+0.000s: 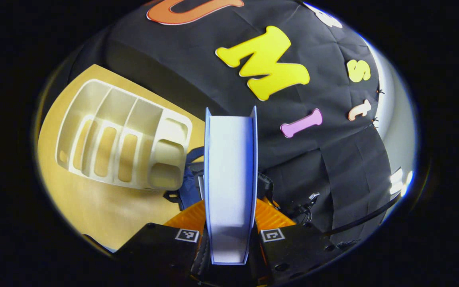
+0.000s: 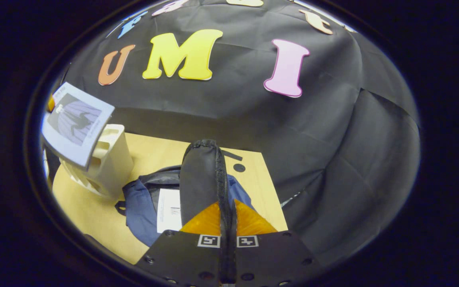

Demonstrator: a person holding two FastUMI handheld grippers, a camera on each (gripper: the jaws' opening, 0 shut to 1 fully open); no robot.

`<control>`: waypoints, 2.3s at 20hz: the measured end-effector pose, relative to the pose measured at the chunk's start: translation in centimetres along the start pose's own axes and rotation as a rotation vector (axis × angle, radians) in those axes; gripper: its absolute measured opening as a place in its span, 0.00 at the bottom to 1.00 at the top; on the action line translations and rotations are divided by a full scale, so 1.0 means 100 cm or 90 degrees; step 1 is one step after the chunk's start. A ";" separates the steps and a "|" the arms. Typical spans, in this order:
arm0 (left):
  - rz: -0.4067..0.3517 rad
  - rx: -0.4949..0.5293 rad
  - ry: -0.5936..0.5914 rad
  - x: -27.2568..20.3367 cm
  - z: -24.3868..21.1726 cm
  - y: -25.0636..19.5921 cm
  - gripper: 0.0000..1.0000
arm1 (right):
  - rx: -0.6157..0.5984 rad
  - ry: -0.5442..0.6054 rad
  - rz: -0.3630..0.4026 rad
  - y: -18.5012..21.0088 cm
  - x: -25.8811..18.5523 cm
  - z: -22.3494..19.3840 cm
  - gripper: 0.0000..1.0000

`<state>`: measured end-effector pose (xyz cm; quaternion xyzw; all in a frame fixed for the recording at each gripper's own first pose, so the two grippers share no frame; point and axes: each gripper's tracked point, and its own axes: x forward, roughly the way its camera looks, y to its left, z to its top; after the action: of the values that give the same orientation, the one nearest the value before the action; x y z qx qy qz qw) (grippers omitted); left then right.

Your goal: Open the schoolbag, grab two books from the bookshelf and put them into the schoolbag.

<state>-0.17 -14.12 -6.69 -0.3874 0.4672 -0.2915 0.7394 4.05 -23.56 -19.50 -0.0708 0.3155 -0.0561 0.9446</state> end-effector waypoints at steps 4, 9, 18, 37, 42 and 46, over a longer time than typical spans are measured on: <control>0.014 0.011 0.037 0.058 -0.030 0.005 0.42 | 0.004 0.005 0.002 -0.003 0.002 0.001 0.00; 0.051 0.017 0.090 0.115 -0.065 0.015 0.42 | 0.016 0.010 -0.003 -0.013 0.004 -0.001 0.00; 0.068 -0.046 0.093 0.182 -0.082 0.030 0.42 | 0.022 0.017 -0.002 -0.017 0.006 -0.003 0.00; -0.067 -0.140 0.098 0.273 -0.118 0.027 0.42 | -0.045 -0.002 -0.006 -0.026 -0.006 0.037 0.00; -0.104 -0.176 0.095 0.298 -0.124 0.024 0.42 | -0.047 0.000 0.000 -0.021 -0.001 0.040 0.00; -0.132 -0.197 0.116 0.321 -0.136 0.023 0.42 | -0.047 0.006 0.004 -0.020 0.001 0.040 0.00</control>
<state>0.20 -42.45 -27.10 -0.5146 0.5289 -0.3245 0.5917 6.45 -25.11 -16.09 -0.1043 0.3218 -0.0414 0.9401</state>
